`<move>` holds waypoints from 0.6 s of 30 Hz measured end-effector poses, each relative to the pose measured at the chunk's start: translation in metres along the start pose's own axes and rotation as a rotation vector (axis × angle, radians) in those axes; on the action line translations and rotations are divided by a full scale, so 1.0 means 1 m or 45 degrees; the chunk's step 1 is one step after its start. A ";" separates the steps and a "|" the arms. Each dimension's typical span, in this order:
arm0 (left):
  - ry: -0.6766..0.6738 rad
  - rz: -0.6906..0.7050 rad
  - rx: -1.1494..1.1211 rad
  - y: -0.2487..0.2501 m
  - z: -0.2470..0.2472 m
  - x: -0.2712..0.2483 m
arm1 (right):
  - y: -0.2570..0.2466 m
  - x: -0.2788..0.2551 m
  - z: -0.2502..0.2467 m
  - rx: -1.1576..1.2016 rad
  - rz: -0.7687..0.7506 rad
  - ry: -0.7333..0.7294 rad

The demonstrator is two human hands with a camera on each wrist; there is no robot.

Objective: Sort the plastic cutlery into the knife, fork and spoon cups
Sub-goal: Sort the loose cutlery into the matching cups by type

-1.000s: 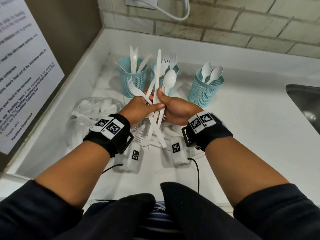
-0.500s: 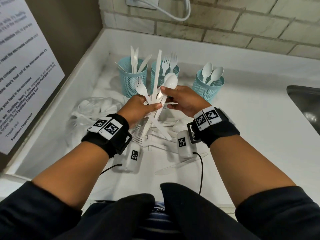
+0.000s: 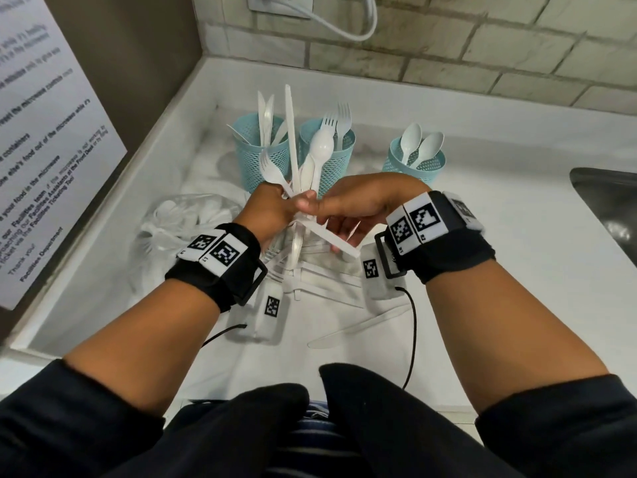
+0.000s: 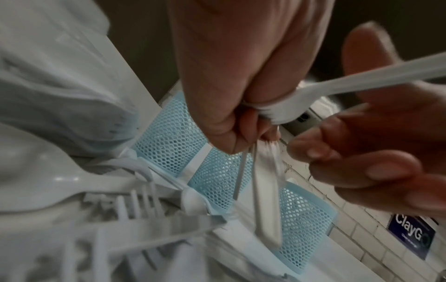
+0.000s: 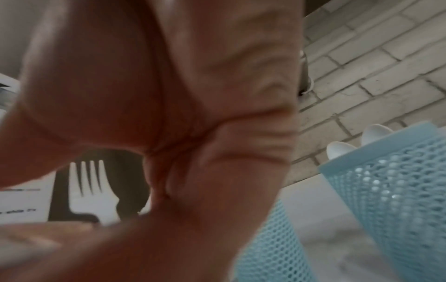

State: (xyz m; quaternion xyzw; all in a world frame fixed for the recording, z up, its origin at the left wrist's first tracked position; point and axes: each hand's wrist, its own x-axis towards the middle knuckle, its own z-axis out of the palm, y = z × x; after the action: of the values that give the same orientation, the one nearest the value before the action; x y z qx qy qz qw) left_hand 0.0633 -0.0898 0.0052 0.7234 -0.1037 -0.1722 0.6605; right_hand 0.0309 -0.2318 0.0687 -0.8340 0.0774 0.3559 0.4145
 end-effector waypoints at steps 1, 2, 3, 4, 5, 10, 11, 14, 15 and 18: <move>0.005 0.009 -0.023 0.000 0.000 0.000 | 0.000 -0.001 0.002 -0.027 -0.037 -0.040; 0.020 0.015 -0.031 0.001 0.001 -0.002 | 0.000 -0.002 0.003 -0.027 -0.071 -0.063; 0.032 0.019 -0.036 0.002 0.001 -0.002 | 0.001 -0.002 0.004 -0.007 -0.095 -0.069; 0.032 0.017 -0.044 0.003 0.001 -0.003 | 0.003 -0.002 0.004 0.018 -0.112 -0.063; 0.026 0.012 -0.048 0.003 0.000 -0.002 | 0.005 -0.002 0.003 0.030 -0.121 -0.054; -0.048 -0.014 -0.028 0.008 0.000 -0.006 | 0.016 -0.003 -0.003 0.018 -0.091 -0.072; -0.040 -0.014 -0.037 0.009 -0.001 -0.006 | 0.018 -0.003 -0.003 0.034 -0.090 -0.064; -0.026 -0.081 -0.045 0.012 -0.007 -0.005 | 0.026 -0.003 -0.004 0.129 -0.144 0.003; -0.021 -0.110 -0.057 0.013 -0.009 -0.004 | 0.028 -0.003 -0.004 0.169 -0.169 0.015; 0.036 -0.142 -0.071 0.014 -0.013 0.001 | 0.033 -0.002 -0.003 0.298 -0.230 0.026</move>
State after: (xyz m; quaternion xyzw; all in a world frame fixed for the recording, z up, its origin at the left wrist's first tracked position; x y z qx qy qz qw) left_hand 0.0704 -0.0794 0.0196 0.7117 -0.0491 -0.2014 0.6712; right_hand 0.0171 -0.2560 0.0501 -0.7872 0.0472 0.2970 0.5385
